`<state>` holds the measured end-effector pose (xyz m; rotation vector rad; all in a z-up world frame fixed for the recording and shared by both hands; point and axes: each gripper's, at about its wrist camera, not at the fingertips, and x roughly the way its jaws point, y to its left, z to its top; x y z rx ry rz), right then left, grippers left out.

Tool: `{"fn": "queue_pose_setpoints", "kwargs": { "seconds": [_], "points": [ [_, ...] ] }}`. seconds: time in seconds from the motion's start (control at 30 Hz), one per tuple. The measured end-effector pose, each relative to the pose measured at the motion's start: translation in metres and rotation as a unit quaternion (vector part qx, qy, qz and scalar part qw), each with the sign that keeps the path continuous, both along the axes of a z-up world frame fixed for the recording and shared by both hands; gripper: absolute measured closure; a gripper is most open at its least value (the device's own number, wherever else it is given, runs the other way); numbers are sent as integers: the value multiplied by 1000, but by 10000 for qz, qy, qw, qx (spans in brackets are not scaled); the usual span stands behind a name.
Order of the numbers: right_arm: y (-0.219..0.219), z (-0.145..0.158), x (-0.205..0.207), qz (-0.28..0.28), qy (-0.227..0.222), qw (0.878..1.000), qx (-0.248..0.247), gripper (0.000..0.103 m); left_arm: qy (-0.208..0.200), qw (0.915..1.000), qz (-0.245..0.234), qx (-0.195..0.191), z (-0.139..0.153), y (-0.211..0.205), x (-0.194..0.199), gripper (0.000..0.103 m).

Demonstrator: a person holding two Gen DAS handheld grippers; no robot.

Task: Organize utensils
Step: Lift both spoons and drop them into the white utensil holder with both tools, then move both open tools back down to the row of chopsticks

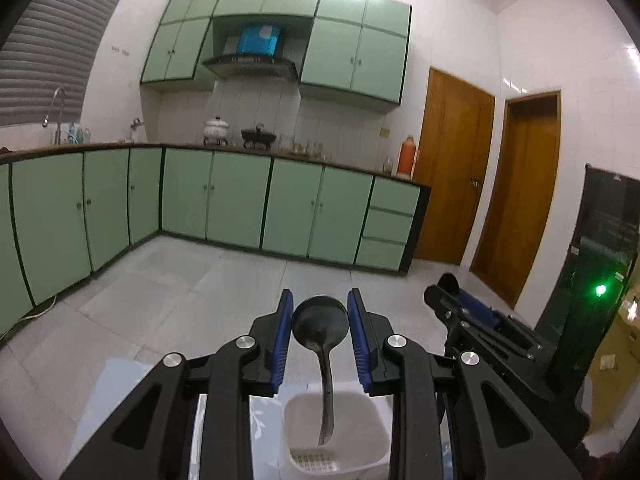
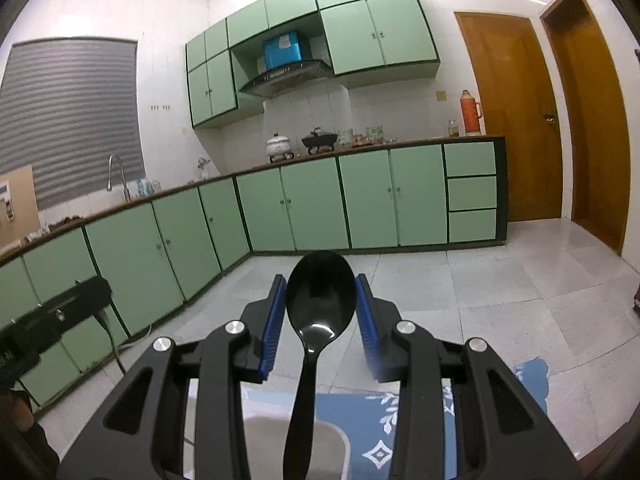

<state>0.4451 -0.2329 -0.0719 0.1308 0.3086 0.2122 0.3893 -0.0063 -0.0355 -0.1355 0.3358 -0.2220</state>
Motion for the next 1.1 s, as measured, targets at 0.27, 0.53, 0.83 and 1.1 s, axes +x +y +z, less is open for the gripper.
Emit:
{"fn": "queue_pose_setpoints", "kwargs": {
  "seconds": [0.27,0.53,0.83,1.1],
  "points": [
    [-13,-15,-14,88,391,9988,270,53,323,9994,-115,92,-17,-1,-1,73],
    [-39,-7,-56,-65,519,9972,532,39,203,9996,-57,184,-1,1,-37,58],
    [-61,-15,-144,-139,962,9935,592,14,394,9987,6,326,-5,11,-115,43],
    [-51,-45,-219,-41,1548,9874,330,14,1216,9913,-52,502,-55,13,-177,42]
  ]
}}
